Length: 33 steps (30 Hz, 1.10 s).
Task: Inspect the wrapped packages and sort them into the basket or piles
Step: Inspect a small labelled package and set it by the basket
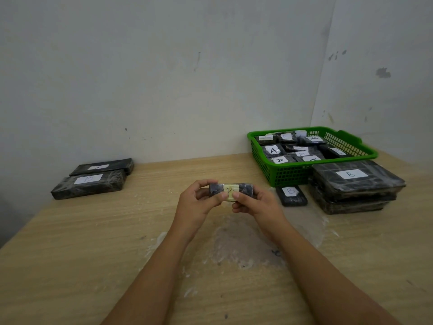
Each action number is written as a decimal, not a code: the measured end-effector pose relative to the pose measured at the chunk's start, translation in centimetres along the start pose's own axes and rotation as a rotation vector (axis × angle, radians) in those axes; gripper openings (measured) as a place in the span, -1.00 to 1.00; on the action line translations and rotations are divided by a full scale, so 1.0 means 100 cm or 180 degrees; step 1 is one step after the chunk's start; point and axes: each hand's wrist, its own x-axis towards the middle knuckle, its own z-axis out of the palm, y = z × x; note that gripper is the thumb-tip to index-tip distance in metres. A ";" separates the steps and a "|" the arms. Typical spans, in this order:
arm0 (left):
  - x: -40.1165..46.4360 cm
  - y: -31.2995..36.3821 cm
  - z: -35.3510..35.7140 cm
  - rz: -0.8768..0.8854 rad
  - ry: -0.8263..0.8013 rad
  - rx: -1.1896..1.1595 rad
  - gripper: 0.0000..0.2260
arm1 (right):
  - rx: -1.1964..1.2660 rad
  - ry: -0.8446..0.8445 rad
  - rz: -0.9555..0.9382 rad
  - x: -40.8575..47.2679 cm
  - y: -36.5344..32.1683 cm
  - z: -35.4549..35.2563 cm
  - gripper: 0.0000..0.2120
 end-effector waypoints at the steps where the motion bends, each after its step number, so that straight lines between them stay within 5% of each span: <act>1: 0.000 0.000 0.000 0.0016 -0.0020 0.0061 -0.68 | -0.0011 0.0009 -0.0005 0.000 0.000 0.000 -0.81; 33: -0.005 0.000 0.005 -0.0175 -0.0125 -0.0245 -0.82 | -0.0095 0.0076 -0.0264 -0.003 0.004 0.000 -0.56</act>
